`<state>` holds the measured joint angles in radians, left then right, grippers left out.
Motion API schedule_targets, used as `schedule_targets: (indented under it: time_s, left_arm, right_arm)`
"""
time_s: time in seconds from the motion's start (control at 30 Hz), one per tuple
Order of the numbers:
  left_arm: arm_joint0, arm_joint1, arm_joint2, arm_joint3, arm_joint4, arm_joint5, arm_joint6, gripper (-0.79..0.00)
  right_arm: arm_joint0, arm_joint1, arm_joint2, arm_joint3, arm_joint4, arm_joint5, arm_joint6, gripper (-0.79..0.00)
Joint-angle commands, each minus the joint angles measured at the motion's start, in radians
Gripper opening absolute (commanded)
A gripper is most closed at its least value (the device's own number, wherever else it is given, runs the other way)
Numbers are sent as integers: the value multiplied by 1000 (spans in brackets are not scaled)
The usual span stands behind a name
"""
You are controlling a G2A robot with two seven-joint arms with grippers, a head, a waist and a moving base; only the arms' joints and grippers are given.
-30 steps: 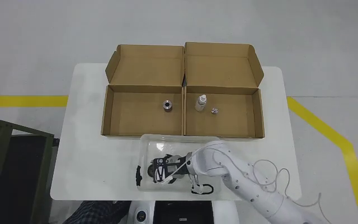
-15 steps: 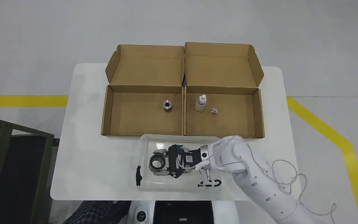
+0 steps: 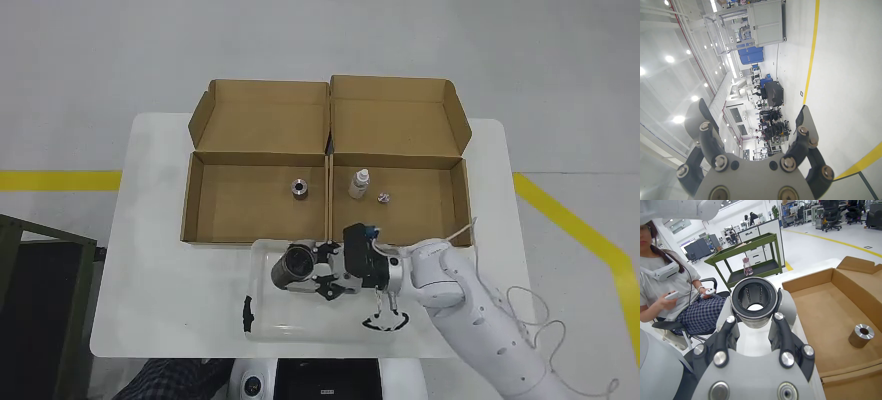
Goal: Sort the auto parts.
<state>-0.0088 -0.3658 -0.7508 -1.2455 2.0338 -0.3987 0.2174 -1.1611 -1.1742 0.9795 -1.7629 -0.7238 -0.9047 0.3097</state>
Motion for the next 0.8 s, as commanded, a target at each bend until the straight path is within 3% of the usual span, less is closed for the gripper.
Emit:
schedule_targets:
  time_s: [0.0, 0.77]
  left_arm:
    - [0, 0, 0, 0, 0, 0, 0, 0]
    - [0, 0, 0, 0, 0, 0, 0, 0]
  right_arm:
    - [-3, 2, 8, -5, 13, 1, -5, -785]
    - [7, 8, 51, 13, 168, 40, -42, -785]
